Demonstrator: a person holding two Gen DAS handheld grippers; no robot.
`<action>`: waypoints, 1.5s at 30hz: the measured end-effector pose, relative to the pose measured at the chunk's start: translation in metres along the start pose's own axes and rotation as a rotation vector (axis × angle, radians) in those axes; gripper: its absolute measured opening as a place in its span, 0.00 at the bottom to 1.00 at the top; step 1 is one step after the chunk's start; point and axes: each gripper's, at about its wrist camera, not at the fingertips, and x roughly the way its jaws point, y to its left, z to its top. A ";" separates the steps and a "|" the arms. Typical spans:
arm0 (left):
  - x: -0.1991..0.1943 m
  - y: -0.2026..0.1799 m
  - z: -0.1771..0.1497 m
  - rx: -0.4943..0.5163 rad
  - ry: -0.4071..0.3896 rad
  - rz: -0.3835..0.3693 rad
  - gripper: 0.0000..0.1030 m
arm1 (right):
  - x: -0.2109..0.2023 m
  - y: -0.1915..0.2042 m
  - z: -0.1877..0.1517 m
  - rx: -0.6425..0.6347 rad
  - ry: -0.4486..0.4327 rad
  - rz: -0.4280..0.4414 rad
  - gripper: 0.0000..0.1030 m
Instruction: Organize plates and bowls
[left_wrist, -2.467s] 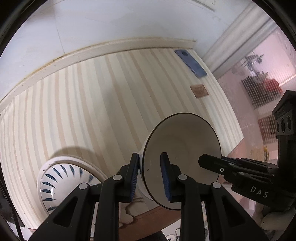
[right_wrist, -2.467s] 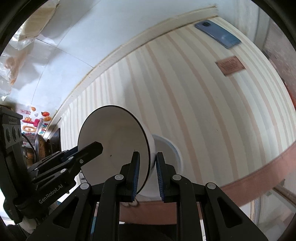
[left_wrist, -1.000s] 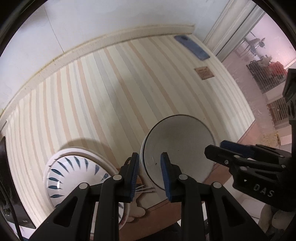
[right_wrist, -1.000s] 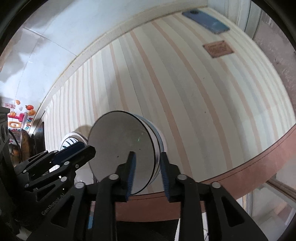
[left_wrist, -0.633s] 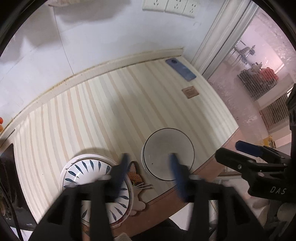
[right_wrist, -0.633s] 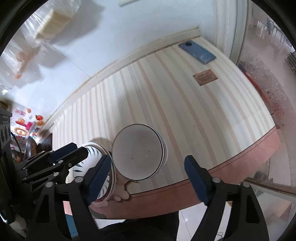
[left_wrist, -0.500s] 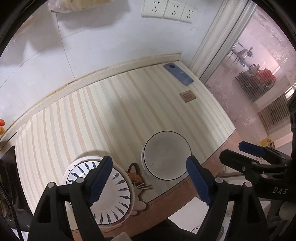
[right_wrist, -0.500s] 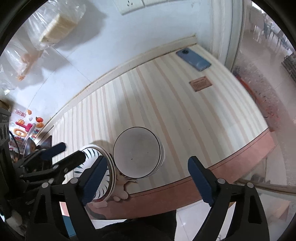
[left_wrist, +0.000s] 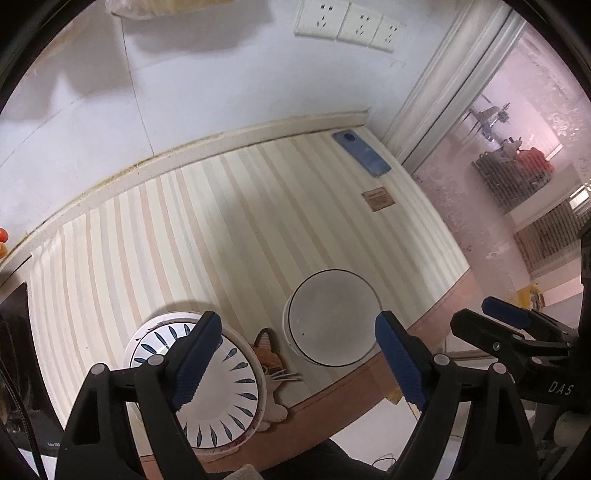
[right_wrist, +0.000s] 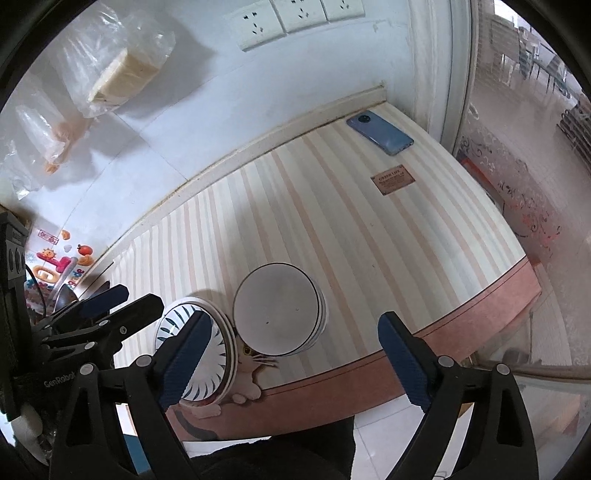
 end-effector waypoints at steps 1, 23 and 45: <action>0.007 0.001 0.001 -0.001 0.013 0.003 0.83 | 0.007 -0.004 0.000 0.013 0.013 -0.002 0.91; 0.165 0.017 0.019 -0.039 0.333 -0.021 0.82 | 0.187 -0.068 -0.018 0.252 0.340 0.274 0.92; 0.189 0.028 0.008 -0.118 0.387 -0.181 0.42 | 0.239 -0.073 -0.016 0.328 0.398 0.396 0.61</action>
